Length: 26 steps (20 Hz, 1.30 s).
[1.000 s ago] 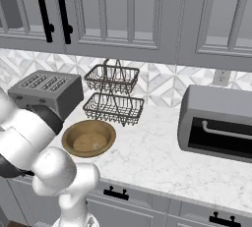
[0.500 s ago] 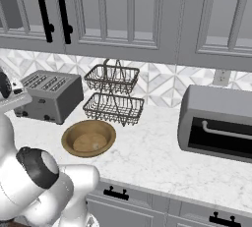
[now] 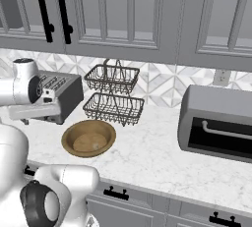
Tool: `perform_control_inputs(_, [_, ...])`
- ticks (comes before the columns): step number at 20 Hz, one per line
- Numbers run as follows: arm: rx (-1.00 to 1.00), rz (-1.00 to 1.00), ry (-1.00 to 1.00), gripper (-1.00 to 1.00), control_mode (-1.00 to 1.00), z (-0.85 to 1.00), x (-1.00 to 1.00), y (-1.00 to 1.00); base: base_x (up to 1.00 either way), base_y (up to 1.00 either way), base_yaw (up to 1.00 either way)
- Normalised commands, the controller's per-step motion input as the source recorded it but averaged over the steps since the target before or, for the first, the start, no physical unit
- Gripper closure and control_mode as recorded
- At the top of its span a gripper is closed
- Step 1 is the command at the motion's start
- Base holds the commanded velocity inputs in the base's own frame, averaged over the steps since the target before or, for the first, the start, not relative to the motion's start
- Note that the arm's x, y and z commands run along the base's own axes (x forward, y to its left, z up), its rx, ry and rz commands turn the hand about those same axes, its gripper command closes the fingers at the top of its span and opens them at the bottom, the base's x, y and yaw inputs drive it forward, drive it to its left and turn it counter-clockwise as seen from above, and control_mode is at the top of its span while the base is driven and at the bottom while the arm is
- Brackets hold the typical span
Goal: Grab a lemon wedge from the fridge and one ice cube from the ice bowl, and put them in the glass of lemonade.
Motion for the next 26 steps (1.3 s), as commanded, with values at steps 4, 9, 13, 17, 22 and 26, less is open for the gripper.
perform_control_inputs(4, [0.16,-0.44,0.23,-1.0,-1.0,0.03,-0.11,-1.0,0.0,0.0,0.0])
perform_control_inputs(9, [0.09,-0.32,0.07,-1.0,-1.0,0.3,-0.15,-1.0,0.0,0.0,0.0])
perform_control_inputs(13, [0.08,-0.11,-0.14,-1.0,-1.0,0.18,-0.51,-0.85,0.0,0.0,0.0])
perform_control_inputs(17, [-0.01,-0.01,-0.28,-1.0,-1.0,0.19,-0.78,-0.15,0.0,0.0,0.0])
perform_control_inputs(22, [-0.2,0.05,-0.24,-1.0,-1.0,0.04,-0.34,0.04,0.0,0.0,0.0])
perform_control_inputs(26, [-0.09,0.01,-0.08,-1.0,-1.0,0.39,0.0,-0.04,0.0,0.0,0.0])
